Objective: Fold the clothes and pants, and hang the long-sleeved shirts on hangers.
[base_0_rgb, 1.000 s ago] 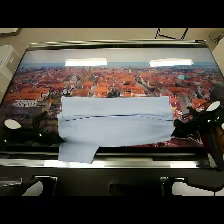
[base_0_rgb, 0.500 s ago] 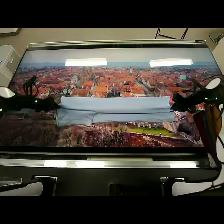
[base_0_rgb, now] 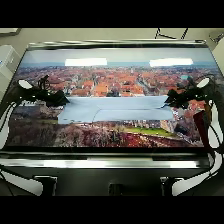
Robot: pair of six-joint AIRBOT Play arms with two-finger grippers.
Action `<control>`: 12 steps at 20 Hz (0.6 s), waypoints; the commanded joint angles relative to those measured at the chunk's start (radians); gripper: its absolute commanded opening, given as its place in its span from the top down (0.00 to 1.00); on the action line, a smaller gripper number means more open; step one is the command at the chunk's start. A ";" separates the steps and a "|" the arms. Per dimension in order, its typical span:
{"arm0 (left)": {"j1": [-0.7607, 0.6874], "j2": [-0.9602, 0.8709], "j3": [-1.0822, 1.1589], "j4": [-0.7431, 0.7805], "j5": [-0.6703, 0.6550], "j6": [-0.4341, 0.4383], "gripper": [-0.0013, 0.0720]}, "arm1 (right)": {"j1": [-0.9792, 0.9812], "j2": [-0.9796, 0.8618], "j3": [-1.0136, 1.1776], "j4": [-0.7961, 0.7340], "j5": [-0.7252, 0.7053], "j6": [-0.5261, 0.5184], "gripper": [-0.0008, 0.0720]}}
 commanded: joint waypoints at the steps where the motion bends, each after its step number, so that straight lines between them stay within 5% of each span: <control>1: 0.028 -0.012 0.063 -0.001 -0.139 0.023 0.40 | 0.001 -0.005 0.046 -0.068 0.092 -0.030 0.31; 3: 0.054 0.032 0.086 -0.001 -0.197 0.023 0.40 | 0.001 -0.010 0.048 -0.182 0.105 -0.031 0.02; 9: 0.061 0.195 0.086 -0.002 -0.192 0.024 0.40 | 0.001 -0.088 0.049 -0.018 0.107 -0.066 0.03; 12: 0.049 0.225 0.087 -0.002 -0.193 0.026 0.40 | 0.002 -0.097 0.048 0.027 0.150 -0.066 0.18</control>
